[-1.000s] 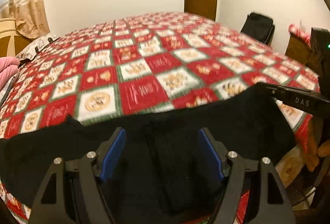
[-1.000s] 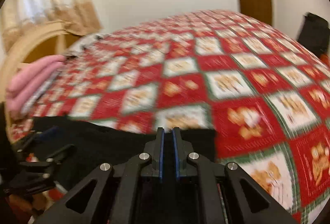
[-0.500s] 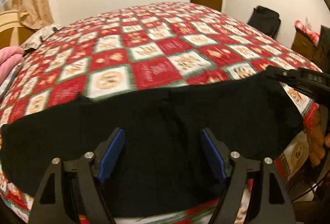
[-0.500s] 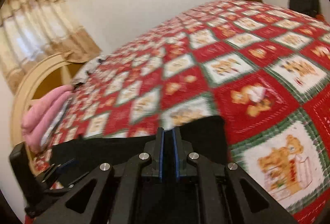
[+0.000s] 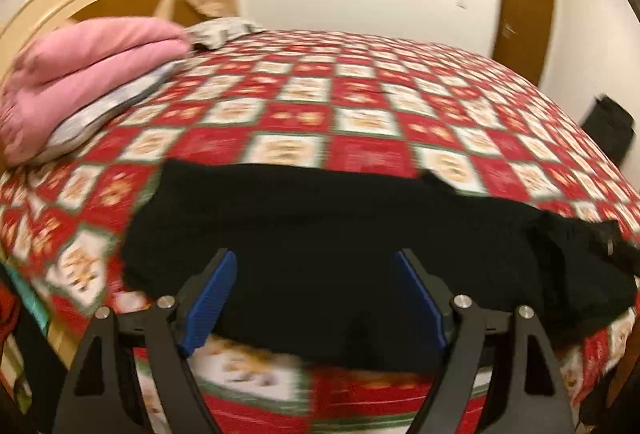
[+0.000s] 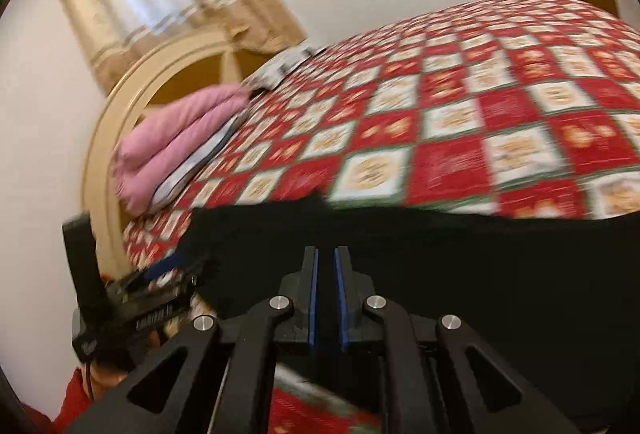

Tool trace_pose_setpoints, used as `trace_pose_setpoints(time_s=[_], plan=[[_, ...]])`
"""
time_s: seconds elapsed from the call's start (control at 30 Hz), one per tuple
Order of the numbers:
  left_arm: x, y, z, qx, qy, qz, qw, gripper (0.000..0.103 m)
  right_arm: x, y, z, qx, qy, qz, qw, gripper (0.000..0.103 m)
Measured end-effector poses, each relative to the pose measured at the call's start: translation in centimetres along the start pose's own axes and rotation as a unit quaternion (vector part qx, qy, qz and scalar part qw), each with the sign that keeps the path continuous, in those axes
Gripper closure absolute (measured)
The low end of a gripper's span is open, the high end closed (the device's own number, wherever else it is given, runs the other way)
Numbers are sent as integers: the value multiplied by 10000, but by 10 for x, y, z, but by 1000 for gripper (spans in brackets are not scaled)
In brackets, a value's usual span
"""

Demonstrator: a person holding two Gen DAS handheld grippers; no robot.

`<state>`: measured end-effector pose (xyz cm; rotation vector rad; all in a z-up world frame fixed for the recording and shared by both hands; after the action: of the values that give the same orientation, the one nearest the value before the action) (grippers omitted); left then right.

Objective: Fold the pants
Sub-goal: 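Smooth the folded pants with the left tool while the right tool presses the fold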

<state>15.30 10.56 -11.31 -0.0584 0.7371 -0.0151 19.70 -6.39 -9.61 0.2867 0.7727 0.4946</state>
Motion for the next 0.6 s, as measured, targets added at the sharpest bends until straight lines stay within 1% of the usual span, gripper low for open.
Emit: trace_pose_setpoints(time_s=[0.1,0.2,0.3,0.37,0.47,0.6], plan=[[2,34,-4,-292,-25,257,9992,14,21,26,-25,-314,362,91,9988,94],[2,63,-8,-561,-52,471,9973,14,36,41,-47,-532,739,193,9957,94],[3,88,-15,-778,-26,634,9949,14,42,49,-53,-640,835,221,9942,94],[2,103,-20,-904,-12,767,9930,14,42,52,-55,-717,816,220,9938,94],[1,121,-24,-1097,-9,866,9902,14,43,55,-57,-746,817,218,9936,94],[2,134,-27,-1395,29,813,9869,14,42,55,-60,-722,868,219,9934,94]])
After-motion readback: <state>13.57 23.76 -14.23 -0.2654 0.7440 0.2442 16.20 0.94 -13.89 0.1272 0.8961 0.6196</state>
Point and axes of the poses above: each gripper's, at about its wrist camera, not at the fingertips, and x roughly the way its jaws point, y to its left, z to its top, the point moved 10 cm from there along x, roughly the way its jaws point, and after that the axes turned 2 degrees about -x, right-handed, at the moved point
